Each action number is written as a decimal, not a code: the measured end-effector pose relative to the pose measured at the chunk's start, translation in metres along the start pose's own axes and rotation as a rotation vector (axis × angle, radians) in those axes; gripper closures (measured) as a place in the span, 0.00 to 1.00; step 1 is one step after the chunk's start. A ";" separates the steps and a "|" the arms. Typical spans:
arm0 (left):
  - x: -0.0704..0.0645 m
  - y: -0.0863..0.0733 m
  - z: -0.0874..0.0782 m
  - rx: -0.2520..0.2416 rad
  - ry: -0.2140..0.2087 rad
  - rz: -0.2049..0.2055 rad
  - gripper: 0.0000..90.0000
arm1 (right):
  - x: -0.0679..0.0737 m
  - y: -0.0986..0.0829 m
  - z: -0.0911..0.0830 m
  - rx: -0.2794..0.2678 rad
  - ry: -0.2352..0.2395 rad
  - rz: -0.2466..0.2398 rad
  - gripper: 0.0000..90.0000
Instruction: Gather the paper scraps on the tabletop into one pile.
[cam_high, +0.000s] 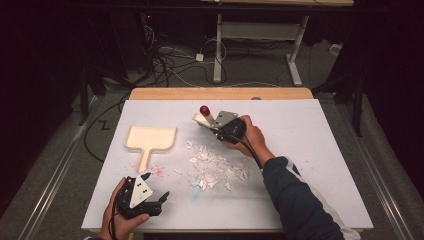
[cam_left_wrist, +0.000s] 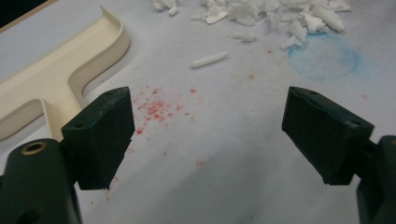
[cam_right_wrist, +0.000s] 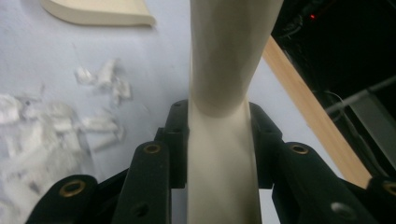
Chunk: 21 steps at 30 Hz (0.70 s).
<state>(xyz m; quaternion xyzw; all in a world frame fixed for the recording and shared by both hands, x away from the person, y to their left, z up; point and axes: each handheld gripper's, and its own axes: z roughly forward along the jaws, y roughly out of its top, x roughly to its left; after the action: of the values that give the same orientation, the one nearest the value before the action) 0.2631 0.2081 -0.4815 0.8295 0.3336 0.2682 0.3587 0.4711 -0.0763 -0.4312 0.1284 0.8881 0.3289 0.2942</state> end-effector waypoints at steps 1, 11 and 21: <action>0.000 0.000 0.000 0.001 0.001 0.001 0.18 | 0.003 0.002 0.004 -0.007 0.018 -0.012 0.76; -0.004 0.000 0.005 0.031 -0.020 0.039 0.18 | 0.037 0.006 0.008 -0.058 0.159 -0.156 0.75; -0.008 0.002 0.003 0.034 -0.044 0.059 0.18 | 0.048 -0.019 -0.050 -0.132 0.379 -0.281 0.75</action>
<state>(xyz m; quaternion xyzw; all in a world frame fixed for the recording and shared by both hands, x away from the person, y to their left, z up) 0.2611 0.1997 -0.4830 0.8506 0.3056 0.2546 0.3438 0.4020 -0.0956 -0.4340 -0.0799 0.9133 0.3601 0.1729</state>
